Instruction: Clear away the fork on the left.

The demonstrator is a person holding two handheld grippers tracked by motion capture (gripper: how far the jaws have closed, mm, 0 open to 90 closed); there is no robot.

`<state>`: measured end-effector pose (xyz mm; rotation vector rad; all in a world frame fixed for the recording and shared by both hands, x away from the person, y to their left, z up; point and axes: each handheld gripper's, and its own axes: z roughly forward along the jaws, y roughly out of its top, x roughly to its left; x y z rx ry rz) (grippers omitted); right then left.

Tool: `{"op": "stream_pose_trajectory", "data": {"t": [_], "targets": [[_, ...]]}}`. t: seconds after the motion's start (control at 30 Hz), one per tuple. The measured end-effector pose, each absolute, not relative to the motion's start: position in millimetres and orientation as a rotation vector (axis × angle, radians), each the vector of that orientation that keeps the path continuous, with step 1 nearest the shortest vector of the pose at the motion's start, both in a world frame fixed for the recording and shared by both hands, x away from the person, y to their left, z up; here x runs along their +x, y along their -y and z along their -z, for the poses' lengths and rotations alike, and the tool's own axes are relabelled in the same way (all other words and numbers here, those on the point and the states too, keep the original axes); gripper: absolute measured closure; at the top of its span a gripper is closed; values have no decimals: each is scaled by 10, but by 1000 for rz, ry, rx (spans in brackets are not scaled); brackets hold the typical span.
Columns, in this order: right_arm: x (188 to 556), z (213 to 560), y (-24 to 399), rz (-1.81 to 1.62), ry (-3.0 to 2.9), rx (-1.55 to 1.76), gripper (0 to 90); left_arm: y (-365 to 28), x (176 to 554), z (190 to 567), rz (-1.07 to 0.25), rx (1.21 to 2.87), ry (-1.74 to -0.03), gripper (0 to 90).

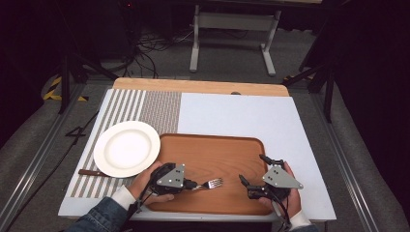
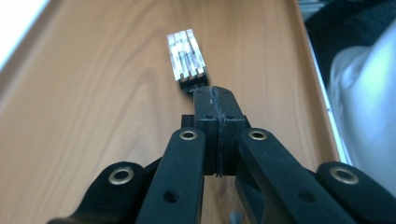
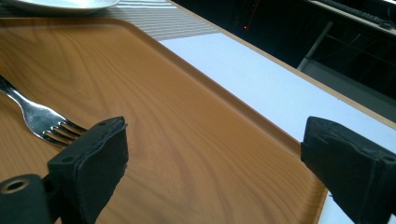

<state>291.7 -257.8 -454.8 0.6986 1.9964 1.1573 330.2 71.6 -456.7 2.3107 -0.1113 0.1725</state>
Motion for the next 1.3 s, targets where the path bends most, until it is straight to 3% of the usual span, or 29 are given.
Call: {"op": "stream_pose_trajectory", "data": {"t": [0.43, 0.73, 1.3], "targets": [[2922, 4566, 2566, -1148, -2020, 690, 86, -338, 3296, 4677, -192, 2422, 244, 900], [2920, 4583, 2545, -1130, -2043, 669, 86, -298, 3390, 4697, -237, 2410, 169, 900], [2918, 4578, 2560, -1123, -2031, 676, 90, -592, 3609, 4643, -320, 2475, -28, 893]]}}
